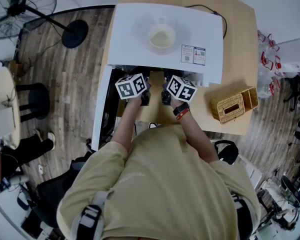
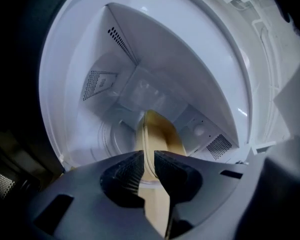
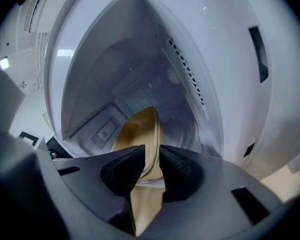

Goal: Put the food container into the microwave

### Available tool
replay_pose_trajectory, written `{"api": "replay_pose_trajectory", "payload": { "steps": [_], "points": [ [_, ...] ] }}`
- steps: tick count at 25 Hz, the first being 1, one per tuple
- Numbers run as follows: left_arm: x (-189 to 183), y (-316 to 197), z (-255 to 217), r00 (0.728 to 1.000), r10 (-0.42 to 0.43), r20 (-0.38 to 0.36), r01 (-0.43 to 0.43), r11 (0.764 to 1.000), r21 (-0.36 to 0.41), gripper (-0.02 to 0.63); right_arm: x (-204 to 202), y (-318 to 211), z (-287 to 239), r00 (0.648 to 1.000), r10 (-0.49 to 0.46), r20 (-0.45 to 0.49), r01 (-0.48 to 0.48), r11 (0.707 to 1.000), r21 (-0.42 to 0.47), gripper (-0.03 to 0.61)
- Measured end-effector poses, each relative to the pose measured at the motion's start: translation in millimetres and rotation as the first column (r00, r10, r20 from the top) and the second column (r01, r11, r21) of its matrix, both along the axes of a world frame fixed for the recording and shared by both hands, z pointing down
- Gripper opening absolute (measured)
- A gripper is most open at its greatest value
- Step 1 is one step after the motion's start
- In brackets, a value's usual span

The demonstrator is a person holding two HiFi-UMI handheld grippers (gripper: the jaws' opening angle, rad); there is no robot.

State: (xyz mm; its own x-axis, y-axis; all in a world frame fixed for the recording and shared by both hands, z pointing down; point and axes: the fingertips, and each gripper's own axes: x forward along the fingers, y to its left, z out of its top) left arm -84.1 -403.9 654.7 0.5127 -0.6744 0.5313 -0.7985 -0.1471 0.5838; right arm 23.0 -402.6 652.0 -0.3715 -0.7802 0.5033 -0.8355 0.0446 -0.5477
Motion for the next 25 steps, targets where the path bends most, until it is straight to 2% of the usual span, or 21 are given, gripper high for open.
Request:
{"api": "replay_pose_trajectory", "payload": {
  "steps": [6,10,11,14,19,25],
  "points": [
    [-2.9,-2.6,4.0,0.997,0.025,0.071,-0.026,1.0,0.009,0.063,-5.9,-3.0,-2.4,0.999,-0.028,-0.034,0.029,0.999,0.022,0.112],
    [-6.7,-5.7,2.5,0.993,0.013,0.118,-0.018,0.999,0.043,0.071,-10.1,-2.1,-0.6,0.996,-0.07,-0.057,0.071,0.997,0.019,0.132],
    [-7.7,-5.9,1.9,0.992,0.01,0.123,-0.015,0.999,0.046,0.084,-10.9,-1.0,0.1,0.995,-0.079,-0.064,0.081,0.997,0.014,0.155],
    [-10.0,-3.0,3.0,0.991,0.016,0.131,-0.021,0.999,0.04,0.13,-10.2,2.7,-0.1,0.992,-0.089,-0.087,0.09,0.996,0.009,0.169],
    [-10.0,7.5,-1.1,0.99,0.023,0.137,-0.03,0.998,0.048,0.133,-5.2,10.8,-4.3,0.992,-0.082,-0.099,0.084,0.996,0.018,0.17],
    [-4.7,26.3,-7.9,0.982,0.049,0.183,-0.063,0.996,0.07,0.133,-0.5,27.9,-11.3,0.988,-0.093,-0.122,0.097,0.995,0.031,0.17]
  ]
}}
